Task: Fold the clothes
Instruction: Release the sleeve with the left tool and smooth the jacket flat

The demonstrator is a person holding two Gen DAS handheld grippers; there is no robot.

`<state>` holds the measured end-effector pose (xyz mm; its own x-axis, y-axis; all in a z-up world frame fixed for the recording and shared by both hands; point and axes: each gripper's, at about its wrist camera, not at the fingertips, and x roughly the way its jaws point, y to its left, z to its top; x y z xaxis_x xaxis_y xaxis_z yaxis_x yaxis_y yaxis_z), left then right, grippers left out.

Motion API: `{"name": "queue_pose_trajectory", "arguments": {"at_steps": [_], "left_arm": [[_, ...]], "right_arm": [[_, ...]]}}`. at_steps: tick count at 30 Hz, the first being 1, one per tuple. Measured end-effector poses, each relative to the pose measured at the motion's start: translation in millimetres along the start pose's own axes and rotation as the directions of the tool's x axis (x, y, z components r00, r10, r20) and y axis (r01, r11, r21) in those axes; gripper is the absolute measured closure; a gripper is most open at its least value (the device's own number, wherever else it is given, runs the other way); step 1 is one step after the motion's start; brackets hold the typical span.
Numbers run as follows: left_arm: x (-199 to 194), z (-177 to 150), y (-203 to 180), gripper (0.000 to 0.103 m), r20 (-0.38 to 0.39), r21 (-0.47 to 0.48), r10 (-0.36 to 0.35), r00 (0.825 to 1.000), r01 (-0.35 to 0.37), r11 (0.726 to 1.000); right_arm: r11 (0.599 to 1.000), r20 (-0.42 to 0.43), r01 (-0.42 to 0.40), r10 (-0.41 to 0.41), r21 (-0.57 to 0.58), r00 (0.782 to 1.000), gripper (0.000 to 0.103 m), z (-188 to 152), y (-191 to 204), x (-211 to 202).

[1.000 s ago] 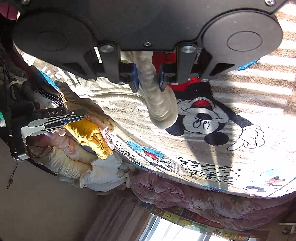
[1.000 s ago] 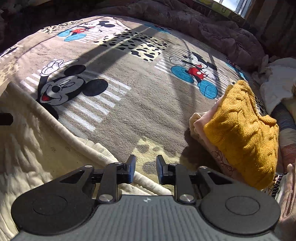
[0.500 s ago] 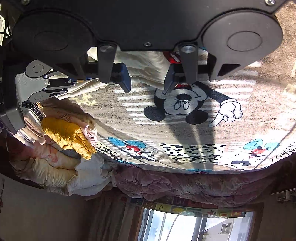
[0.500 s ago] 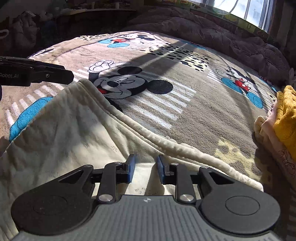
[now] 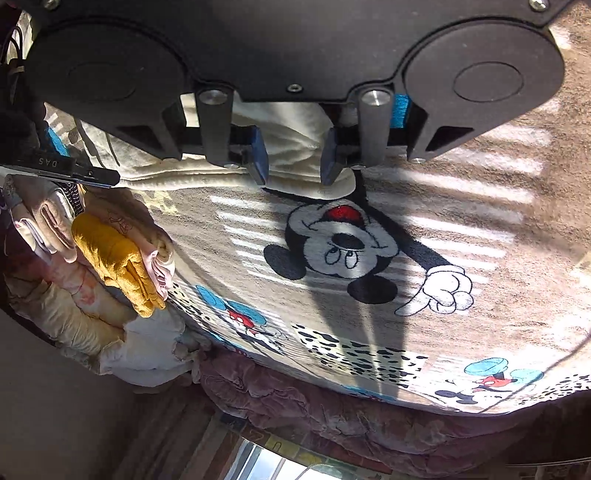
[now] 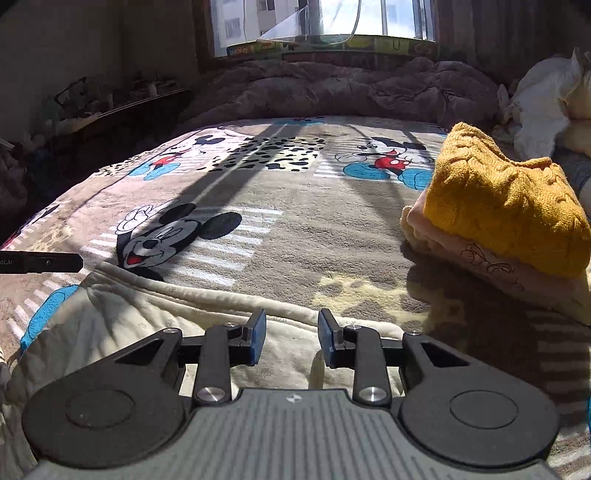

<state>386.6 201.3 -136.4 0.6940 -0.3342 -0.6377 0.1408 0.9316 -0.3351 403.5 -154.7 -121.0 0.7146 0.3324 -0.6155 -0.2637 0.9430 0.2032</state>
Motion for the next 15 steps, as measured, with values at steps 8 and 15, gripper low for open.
{"name": "queue_pose_trajectory", "arguments": {"at_steps": [8,15], "left_arm": [[-32,6,-22,0.075,0.074,0.134,0.082,0.994,-0.091,0.987],[-56,-26,-56,0.075,0.003,0.359,-0.062,0.998,0.056,0.932]], "right_arm": [[0.981,0.016,-0.057,0.055,0.187,0.998,0.073,-6,-31,4],[0.981,0.135,-0.135,0.116,0.143,0.984,0.071,-36,-12,-62]]}}
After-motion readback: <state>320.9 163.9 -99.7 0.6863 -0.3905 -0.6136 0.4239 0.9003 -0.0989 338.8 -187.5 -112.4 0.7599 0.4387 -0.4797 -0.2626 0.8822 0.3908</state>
